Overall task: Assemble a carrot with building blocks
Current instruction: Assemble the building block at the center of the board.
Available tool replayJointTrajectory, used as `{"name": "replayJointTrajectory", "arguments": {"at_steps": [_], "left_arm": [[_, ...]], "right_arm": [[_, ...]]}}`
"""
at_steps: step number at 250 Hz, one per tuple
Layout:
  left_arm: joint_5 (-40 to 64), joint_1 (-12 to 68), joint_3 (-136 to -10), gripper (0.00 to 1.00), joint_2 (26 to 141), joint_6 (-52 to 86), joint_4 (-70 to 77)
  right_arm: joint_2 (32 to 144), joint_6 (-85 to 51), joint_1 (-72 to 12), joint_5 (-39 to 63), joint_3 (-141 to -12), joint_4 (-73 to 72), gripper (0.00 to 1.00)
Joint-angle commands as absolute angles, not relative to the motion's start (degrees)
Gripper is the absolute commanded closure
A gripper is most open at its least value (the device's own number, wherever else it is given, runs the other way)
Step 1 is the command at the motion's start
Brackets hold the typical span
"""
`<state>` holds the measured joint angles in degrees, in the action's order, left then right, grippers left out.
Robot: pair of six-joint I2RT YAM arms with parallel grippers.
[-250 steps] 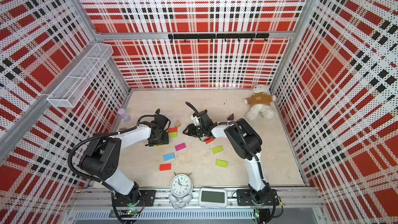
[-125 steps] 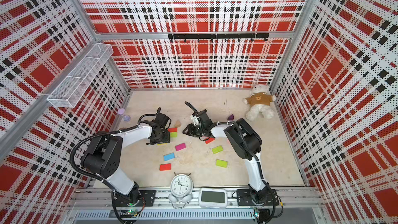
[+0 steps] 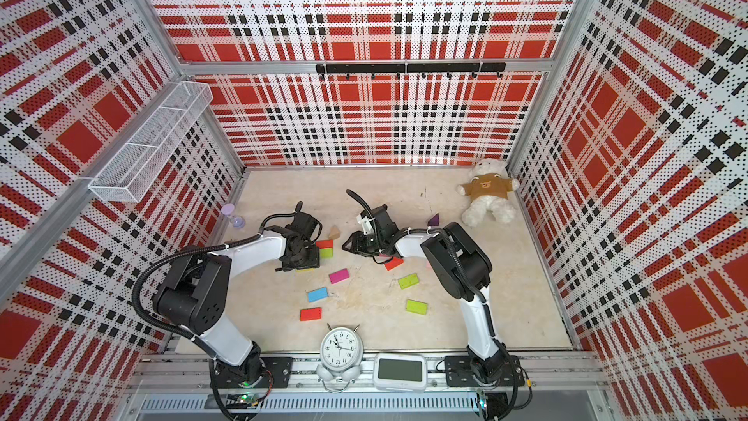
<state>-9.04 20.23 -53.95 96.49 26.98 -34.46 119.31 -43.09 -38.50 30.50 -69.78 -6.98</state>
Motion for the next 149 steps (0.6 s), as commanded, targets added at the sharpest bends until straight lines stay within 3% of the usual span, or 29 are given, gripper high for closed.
{"name": "replayJointTrajectory", "arguments": {"at_steps": [1,149], "left_arm": [[-9.23,19.69,-54.34,0.32,98.18,26.99,-34.43],[-8.76,18.46,-54.49,0.32,98.31,26.91,-34.28]], "right_arm": [[120.93,-43.21,-38.93,30.01,-71.17,-8.22,0.54],[121.35,-43.33,-39.10,30.07,-71.59,-8.26,0.53]]}}
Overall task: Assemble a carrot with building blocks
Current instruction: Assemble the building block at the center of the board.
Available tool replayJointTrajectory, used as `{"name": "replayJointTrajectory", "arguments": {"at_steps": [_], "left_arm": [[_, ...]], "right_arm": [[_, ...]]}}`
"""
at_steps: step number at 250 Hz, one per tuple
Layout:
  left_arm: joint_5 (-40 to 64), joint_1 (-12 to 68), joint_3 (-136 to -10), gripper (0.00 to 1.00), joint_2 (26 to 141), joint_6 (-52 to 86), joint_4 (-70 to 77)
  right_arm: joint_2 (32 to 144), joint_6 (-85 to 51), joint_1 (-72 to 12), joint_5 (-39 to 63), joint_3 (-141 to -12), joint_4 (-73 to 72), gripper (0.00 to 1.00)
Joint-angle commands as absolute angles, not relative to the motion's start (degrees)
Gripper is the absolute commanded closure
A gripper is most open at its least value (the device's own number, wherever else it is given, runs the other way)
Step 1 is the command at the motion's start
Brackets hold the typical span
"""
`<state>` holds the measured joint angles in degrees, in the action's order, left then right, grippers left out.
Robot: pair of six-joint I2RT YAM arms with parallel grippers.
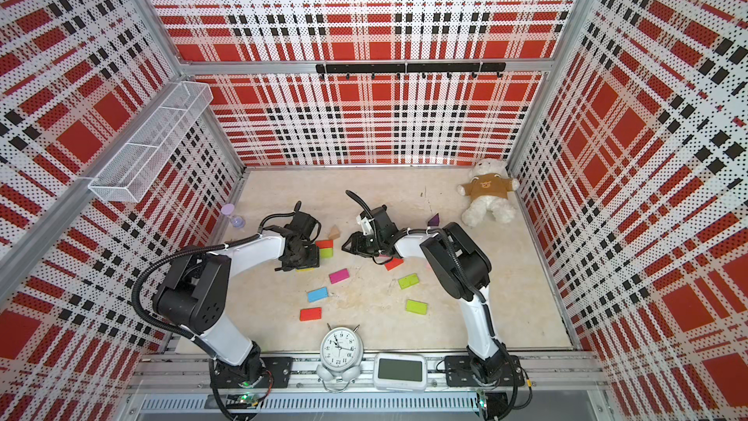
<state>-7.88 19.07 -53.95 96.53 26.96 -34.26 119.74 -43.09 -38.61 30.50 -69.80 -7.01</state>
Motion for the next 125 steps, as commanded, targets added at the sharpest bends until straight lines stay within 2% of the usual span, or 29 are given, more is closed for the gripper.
{"name": "replayJointTrajectory", "arguments": {"at_steps": [1,125], "left_arm": [[-8.77,18.46,-54.49,0.32,98.33,26.86,-34.32],[-9.72,18.08,-55.42,0.32,98.70,26.46,-35.07]], "right_arm": [[121.37,-43.37,-39.11,30.07,-71.56,-8.26,0.54],[121.98,-43.62,-39.20,30.31,-71.94,-8.35,0.54]]}}
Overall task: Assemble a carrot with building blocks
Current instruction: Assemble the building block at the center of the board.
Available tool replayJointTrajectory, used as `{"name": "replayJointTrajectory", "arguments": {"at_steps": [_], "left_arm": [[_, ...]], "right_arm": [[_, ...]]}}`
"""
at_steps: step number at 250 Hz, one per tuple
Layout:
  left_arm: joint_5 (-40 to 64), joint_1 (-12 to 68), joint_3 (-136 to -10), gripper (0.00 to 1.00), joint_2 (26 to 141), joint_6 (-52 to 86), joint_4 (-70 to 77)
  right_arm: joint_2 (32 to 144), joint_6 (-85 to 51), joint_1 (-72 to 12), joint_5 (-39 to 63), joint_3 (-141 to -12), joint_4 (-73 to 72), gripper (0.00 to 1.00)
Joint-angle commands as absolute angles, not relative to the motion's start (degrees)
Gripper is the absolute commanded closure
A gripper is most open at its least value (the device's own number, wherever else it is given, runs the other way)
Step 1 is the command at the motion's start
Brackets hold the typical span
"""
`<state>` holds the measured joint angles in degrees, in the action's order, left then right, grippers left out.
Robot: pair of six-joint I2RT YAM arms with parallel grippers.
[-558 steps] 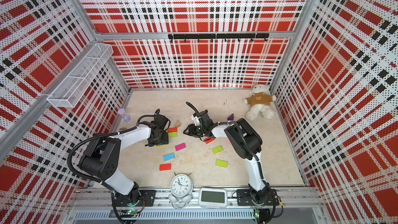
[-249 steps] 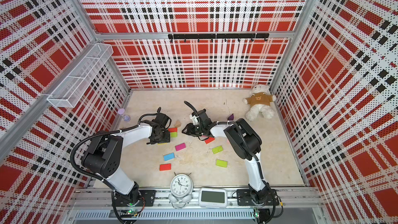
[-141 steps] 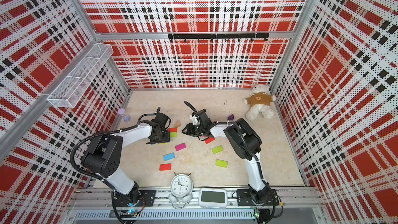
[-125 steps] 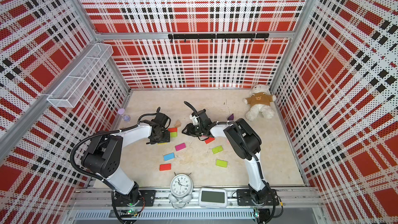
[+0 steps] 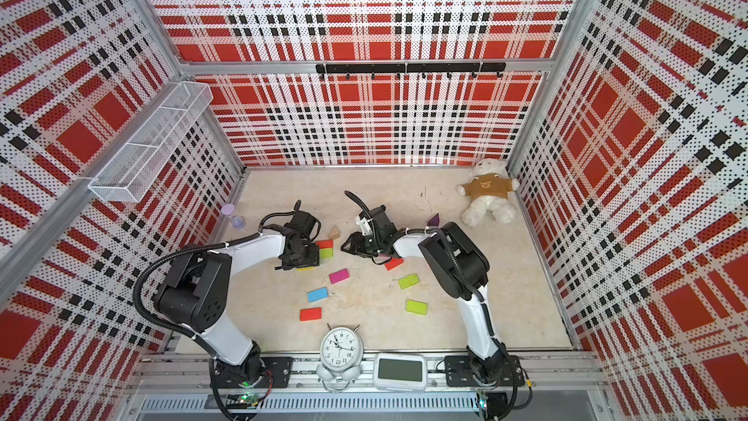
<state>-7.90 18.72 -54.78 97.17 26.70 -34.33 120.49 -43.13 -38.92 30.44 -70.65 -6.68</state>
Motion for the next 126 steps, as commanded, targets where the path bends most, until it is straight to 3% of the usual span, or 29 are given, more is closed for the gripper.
{"name": "replayJointTrajectory", "arguments": {"at_steps": [1,64,96,126], "left_arm": [[-9.74,18.09,-55.44,0.32,98.70,26.50,-35.07],[-10.23,17.86,-55.06,0.31,98.10,26.94,-35.24],[-10.25,18.01,-54.80,0.20,96.94,27.34,-35.56],[-10.52,18.01,-54.18,0.17,94.74,28.10,-35.42]], "right_arm": [[121.99,-43.65,-39.15,30.27,-71.96,-8.35,0.54],[122.17,-43.95,-39.34,30.45,-71.94,-8.79,0.54],[121.52,-43.68,-39.44,30.27,-71.72,-8.53,0.52],[120.72,-43.18,-39.39,29.96,-71.50,-7.95,0.51]]}}
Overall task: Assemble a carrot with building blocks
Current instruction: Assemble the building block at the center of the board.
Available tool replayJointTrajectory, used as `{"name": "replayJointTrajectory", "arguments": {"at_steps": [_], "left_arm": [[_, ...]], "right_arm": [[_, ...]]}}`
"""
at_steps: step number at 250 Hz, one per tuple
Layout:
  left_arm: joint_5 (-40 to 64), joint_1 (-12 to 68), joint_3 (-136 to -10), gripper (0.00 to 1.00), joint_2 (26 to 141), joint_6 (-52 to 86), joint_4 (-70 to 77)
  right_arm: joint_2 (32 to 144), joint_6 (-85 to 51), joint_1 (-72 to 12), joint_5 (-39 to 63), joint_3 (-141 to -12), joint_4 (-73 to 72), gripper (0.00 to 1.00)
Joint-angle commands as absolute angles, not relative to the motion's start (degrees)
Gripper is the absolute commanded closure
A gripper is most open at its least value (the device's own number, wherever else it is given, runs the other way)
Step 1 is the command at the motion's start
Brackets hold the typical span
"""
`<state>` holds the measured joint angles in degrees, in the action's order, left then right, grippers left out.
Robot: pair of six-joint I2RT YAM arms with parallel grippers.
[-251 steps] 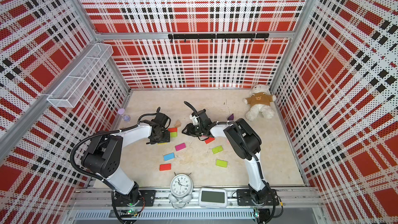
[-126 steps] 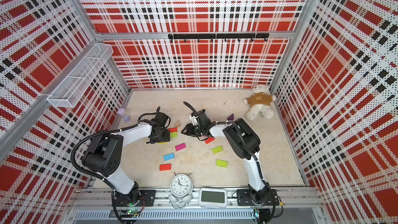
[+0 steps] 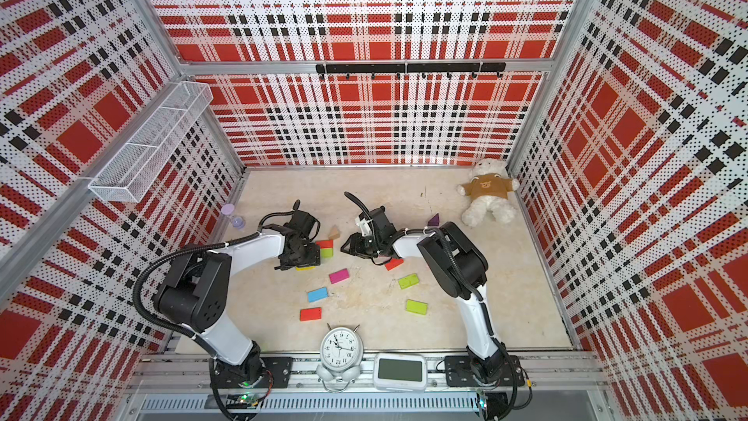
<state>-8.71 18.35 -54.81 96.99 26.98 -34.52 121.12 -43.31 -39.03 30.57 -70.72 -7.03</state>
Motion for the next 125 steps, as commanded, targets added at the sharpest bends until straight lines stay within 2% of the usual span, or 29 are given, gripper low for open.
{"name": "replayJointTrajectory", "arguments": {"at_steps": [1,81,125], "left_arm": [[-10.49,18.01,-54.16,0.16,94.66,28.11,-35.42],[-10.19,18.01,-53.36,0.14,85.93,29.27,-36.26],[-9.39,16.52,-51.00,0.15,75.44,30.31,-38.04]], "right_arm": [[120.70,-43.17,-39.43,29.92,-71.48,-7.93,0.51],[116.10,-40.19,-40.09,26.91,-69.94,-3.43,0.48],[111.25,-34.01,-43.15,19.57,-69.74,7.32,0.40]]}}
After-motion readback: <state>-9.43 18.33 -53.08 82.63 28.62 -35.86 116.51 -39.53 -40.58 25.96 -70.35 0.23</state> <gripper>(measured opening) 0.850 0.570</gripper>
